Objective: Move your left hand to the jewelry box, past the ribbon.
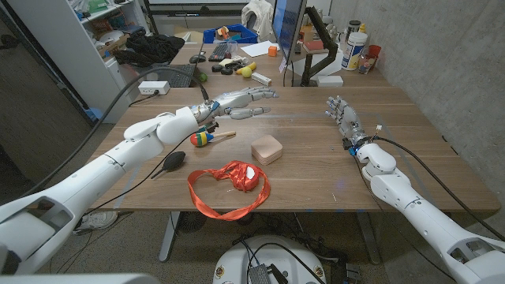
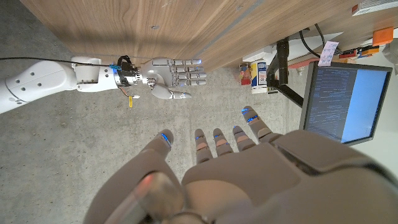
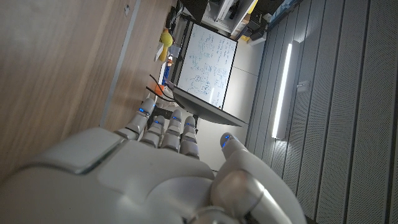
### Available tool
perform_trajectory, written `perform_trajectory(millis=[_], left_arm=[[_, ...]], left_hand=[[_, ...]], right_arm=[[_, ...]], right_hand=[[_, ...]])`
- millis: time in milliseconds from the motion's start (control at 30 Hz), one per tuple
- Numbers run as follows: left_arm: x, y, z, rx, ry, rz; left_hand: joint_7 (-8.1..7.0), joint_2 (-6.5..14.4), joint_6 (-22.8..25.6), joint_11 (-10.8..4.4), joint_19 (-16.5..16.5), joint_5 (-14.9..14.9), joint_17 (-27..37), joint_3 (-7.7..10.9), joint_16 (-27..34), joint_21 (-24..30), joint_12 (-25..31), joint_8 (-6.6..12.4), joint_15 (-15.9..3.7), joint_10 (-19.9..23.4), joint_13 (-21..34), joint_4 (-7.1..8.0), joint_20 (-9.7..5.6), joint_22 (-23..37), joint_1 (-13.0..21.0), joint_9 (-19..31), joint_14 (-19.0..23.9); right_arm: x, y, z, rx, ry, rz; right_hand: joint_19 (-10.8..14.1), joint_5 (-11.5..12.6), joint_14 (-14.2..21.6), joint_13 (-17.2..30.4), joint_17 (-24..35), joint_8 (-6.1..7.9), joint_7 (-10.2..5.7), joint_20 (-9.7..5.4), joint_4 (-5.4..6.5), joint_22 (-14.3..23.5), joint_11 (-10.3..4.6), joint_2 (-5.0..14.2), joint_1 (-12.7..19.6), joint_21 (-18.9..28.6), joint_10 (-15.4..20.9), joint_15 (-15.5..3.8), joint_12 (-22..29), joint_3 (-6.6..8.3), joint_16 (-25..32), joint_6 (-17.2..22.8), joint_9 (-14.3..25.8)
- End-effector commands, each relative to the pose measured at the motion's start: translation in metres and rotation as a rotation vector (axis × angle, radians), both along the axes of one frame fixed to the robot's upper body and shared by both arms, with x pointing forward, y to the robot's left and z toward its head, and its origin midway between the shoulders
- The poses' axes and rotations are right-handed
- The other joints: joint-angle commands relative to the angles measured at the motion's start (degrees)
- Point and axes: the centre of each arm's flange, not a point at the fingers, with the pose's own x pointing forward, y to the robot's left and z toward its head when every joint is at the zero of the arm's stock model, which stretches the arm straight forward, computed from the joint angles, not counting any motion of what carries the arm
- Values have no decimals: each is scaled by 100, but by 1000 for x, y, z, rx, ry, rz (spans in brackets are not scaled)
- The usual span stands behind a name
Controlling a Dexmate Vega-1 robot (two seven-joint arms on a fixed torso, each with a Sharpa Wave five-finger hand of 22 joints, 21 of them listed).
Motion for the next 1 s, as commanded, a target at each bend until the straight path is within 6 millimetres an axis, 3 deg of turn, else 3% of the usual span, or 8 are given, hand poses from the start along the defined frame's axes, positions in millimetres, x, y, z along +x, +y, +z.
perform_trajectory(millis=[33,1000], left_arm=[[3,-1,-5,20,17,12],[6,-4,-18,52,57,34]], left_hand=[[-30,24,57,-38,26,46,2,25,-6,-17,27,8,-364,21,17,-42,-107,31,78,16,-8],[-20,28,128,-34,50,53,7,19,-3,-51,22,1,-370,36,18,-49,-103,35,99,17,-1]], right_arm=[[0,-1,-3,-2,4,-2],[0,-4,-5,-4,9,-1]], right_hand=[[5,36,15,21,7,44,-22,-4,-5,20,32,200,39,-41,15,36,41,-11,-5,43,10],[21,35,15,22,8,42,-22,2,-3,23,34,198,40,-92,20,42,42,-25,-5,39,11]])
